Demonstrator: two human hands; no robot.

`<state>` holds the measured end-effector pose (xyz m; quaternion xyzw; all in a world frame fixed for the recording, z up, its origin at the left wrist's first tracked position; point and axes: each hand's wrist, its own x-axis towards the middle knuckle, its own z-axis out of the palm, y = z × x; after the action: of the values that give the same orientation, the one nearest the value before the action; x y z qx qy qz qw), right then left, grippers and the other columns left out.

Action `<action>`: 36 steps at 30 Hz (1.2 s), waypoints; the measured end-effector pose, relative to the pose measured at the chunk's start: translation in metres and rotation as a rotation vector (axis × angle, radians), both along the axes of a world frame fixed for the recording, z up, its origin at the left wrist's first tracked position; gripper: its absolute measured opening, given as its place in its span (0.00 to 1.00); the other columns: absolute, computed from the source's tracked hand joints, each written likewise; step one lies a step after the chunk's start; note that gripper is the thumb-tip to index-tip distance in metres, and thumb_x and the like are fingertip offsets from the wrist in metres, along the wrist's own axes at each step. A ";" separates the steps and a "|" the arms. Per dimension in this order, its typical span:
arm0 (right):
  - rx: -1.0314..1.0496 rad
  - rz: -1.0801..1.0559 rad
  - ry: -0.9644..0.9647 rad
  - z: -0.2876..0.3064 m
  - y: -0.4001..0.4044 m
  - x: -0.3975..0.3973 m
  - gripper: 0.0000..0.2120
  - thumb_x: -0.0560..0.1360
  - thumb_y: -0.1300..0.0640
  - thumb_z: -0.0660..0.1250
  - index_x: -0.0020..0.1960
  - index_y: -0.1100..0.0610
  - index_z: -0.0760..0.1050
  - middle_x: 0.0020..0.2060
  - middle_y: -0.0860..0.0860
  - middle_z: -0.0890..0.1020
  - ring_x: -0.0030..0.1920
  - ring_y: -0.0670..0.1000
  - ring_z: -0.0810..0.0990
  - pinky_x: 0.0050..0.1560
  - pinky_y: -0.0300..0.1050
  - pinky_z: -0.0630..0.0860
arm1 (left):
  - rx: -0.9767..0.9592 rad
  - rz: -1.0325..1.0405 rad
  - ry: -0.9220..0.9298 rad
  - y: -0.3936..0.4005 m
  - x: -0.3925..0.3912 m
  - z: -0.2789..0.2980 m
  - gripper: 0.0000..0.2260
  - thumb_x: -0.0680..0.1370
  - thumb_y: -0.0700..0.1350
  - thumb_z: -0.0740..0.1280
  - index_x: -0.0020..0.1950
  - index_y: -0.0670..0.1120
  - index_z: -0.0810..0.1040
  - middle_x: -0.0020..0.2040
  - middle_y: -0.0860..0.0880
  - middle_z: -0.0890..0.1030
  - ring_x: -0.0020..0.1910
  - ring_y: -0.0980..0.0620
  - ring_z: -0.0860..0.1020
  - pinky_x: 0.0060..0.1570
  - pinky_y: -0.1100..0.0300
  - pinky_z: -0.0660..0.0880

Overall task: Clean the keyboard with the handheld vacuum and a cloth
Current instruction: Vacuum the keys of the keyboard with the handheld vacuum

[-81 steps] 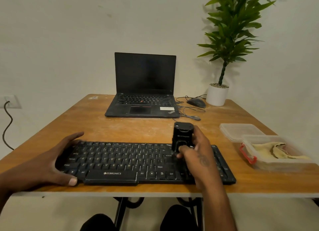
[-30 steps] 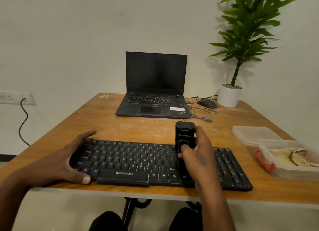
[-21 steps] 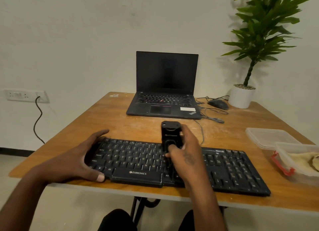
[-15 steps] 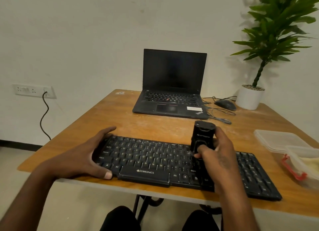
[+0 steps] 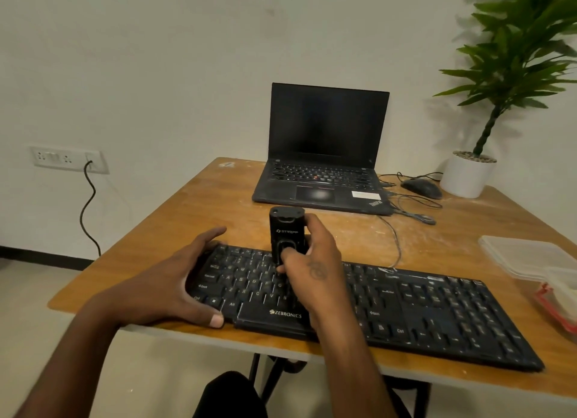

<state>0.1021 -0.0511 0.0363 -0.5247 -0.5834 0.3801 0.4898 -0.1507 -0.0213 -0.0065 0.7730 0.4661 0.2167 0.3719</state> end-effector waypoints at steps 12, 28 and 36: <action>-0.013 -0.192 0.061 0.006 -0.019 0.062 0.24 0.77 0.69 0.63 0.57 0.39 0.73 0.50 0.48 0.82 0.42 0.49 0.84 0.36 0.42 0.78 | 0.008 -0.002 -0.006 -0.002 0.002 0.004 0.59 0.60 0.61 0.86 0.76 0.80 0.48 0.73 0.71 0.64 0.67 0.74 0.69 0.60 0.71 0.73; -0.061 -0.237 0.105 0.006 -0.027 0.105 0.26 0.77 0.70 0.63 0.64 0.42 0.74 0.51 0.49 0.83 0.45 0.51 0.85 0.35 0.38 0.77 | -0.015 -0.002 -0.023 0.007 -0.002 -0.004 0.63 0.53 0.66 0.87 0.77 0.79 0.49 0.76 0.64 0.68 0.70 0.61 0.74 0.67 0.54 0.76; -0.043 -0.277 0.120 0.004 -0.034 0.115 0.25 0.76 0.69 0.63 0.59 0.38 0.74 0.50 0.50 0.83 0.45 0.52 0.84 0.38 0.43 0.77 | -0.037 0.006 -0.039 0.007 -0.004 -0.005 0.63 0.52 0.64 0.88 0.77 0.78 0.53 0.76 0.61 0.69 0.70 0.56 0.75 0.68 0.47 0.76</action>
<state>0.2167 -0.0846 0.0408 -0.5870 -0.4666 0.3520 0.5602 -0.1542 -0.0139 -0.0114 0.7601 0.4650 0.2242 0.3946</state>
